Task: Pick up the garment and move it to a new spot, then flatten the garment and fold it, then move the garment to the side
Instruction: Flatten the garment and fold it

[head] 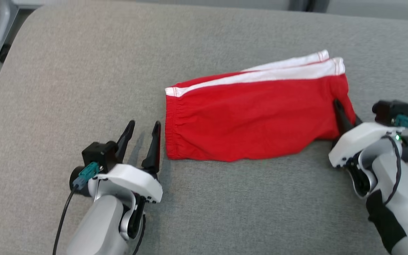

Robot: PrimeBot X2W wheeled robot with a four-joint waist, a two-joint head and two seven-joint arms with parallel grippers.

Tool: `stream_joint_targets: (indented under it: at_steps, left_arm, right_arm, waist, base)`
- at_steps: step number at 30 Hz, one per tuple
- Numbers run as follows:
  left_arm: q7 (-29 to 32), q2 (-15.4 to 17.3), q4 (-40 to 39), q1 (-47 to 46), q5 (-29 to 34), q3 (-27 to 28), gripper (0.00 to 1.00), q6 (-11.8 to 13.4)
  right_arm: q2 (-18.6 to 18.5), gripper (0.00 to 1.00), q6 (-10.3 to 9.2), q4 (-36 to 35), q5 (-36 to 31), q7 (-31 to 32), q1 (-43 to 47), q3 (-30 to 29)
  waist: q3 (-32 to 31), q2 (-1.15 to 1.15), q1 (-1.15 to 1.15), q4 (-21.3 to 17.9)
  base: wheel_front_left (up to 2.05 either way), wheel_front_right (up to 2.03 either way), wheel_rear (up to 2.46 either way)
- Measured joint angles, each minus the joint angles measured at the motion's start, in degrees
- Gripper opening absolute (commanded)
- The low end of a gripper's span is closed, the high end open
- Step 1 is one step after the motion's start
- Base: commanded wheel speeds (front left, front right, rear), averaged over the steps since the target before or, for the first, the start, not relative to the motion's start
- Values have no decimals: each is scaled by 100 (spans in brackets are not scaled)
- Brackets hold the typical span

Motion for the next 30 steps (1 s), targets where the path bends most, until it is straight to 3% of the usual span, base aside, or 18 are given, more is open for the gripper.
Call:
stream_joint_targets:
  at_steps: [11,16,18,22,30]
  left_arm:
    - [0,2,12,760,193,491,100,-145]
    - [0,-2,-77,907,183,515,100,-175]
    - [0,0,-82,939,187,491,100,-193]
    - [0,1,-66,940,179,392,100,-194]
    - [0,1,-36,962,116,198,100,-169]
  right_arm:
    - [-102,0,0,-343,318,-87,1067,-163]
    - [-267,0,-1,-787,19,-97,1126,-208]
    - [-165,0,-1,-1258,-185,-99,1027,-174]
    - [175,0,-1,-1829,-383,-101,876,278]
    - [670,0,-1,-2012,-205,-8,694,1548]
  waist:
    - [-658,0,0,-432]
    - [-687,0,0,-531]
    - [-675,0,0,-495]
    - [-696,0,0,-391]
    - [-785,0,0,-70]
  base:
    - [0,0,0]
    - [0,0,0]
    - [0,0,0]
    - [0,0,0]
    - [0,0,0]
